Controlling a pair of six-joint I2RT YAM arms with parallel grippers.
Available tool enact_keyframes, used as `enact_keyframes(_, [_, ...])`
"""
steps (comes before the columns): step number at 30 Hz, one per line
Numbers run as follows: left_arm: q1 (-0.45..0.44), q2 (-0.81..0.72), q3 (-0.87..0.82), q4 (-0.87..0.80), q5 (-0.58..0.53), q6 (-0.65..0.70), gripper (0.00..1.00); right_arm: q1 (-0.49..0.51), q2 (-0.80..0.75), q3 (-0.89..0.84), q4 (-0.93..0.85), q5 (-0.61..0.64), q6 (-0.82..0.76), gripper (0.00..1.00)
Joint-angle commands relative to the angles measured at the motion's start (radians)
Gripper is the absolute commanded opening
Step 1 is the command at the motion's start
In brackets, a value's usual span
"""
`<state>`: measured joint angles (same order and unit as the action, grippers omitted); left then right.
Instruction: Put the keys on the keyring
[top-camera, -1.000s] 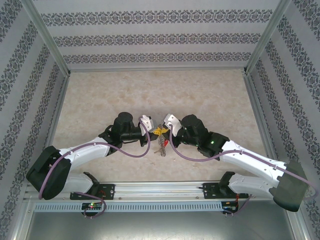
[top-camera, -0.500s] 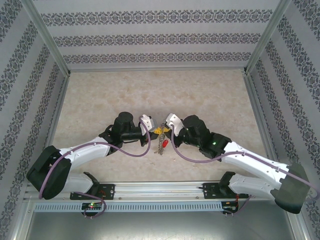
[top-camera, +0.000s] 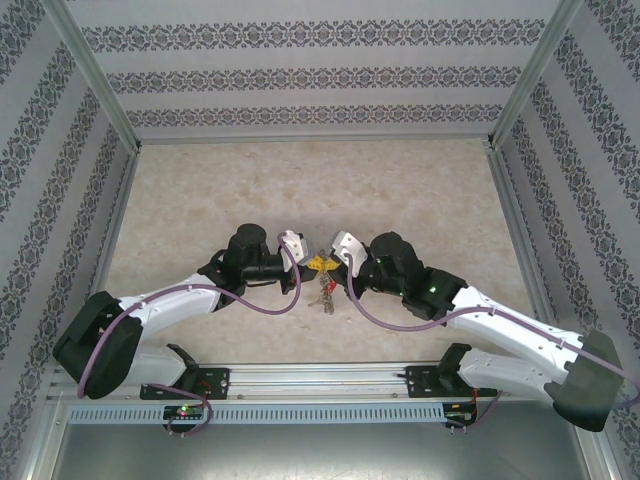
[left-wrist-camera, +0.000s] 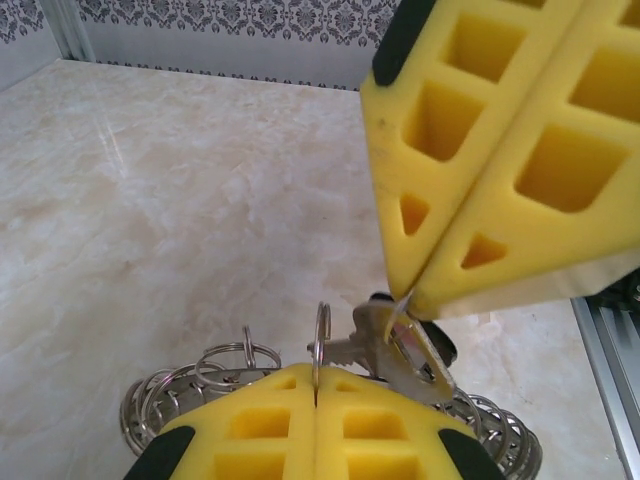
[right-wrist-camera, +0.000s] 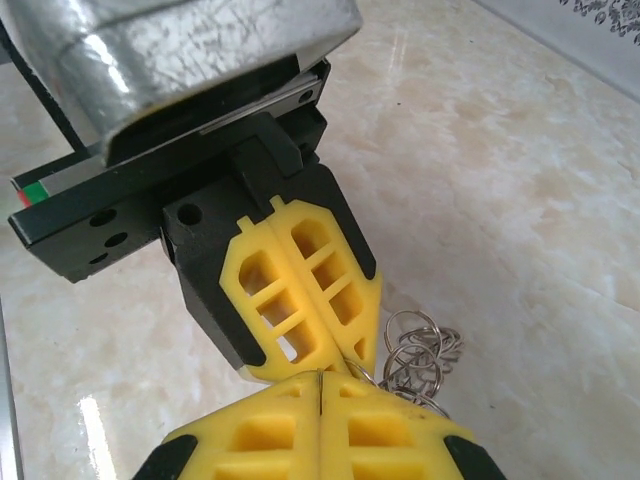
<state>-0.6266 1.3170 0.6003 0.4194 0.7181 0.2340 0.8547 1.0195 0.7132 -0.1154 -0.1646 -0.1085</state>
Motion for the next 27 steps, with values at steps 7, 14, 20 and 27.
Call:
enact_keyframes(7, [-0.009, -0.040, 0.033, 0.014, 0.046, 0.005, 0.00, 0.000, 0.018, -0.019, 0.092, 0.134, 0.004, 0.00])
enact_keyframes(14, [-0.008, -0.044, 0.044, -0.015, 0.074, 0.024, 0.00, 0.001, 0.018, -0.022, 0.091, 0.124, 0.006, 0.00])
enact_keyframes(20, [-0.009, -0.056, 0.041, -0.003, 0.081, 0.034, 0.00, 0.001, 0.031, -0.014, 0.053, 0.237, 0.018, 0.00])
enact_keyframes(27, [-0.008, -0.060, 0.028, 0.016, 0.078, 0.028, 0.00, 0.000, 0.027, -0.015, 0.046, 0.269, 0.026, 0.00])
